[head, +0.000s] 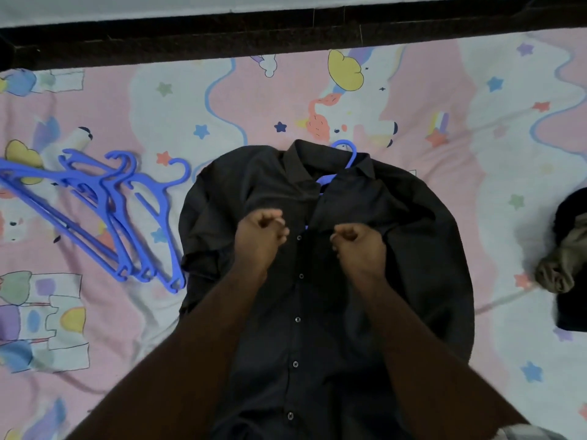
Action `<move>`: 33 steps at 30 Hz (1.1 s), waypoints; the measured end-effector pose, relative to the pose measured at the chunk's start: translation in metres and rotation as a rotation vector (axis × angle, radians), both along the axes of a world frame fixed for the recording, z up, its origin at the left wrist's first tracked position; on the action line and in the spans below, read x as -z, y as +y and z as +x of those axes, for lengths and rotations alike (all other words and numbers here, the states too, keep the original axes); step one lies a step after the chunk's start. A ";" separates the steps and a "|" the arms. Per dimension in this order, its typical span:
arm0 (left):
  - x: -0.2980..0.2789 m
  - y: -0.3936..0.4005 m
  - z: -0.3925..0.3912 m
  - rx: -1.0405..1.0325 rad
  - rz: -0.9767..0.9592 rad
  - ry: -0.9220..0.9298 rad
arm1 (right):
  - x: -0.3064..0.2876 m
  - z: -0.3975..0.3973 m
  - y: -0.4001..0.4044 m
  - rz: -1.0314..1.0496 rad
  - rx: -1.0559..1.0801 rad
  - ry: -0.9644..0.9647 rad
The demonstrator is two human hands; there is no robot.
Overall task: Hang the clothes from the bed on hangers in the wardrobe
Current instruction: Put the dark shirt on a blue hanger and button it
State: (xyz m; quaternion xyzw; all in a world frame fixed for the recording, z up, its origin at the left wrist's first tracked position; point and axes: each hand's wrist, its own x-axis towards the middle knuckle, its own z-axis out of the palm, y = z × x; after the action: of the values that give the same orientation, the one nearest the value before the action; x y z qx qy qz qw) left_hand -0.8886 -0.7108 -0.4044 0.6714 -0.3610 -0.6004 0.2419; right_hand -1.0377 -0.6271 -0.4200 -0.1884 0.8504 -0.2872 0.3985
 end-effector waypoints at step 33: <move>0.054 0.027 -0.001 0.553 -0.191 -0.445 | 0.040 0.034 -0.020 0.121 -0.155 0.107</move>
State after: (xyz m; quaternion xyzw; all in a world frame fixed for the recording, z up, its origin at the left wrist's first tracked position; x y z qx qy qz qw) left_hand -0.8898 -0.6837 -0.4587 0.6371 -0.6270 -0.4457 0.0477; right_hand -1.0040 -0.6475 -0.4596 -0.2443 0.8691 -0.1932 0.3843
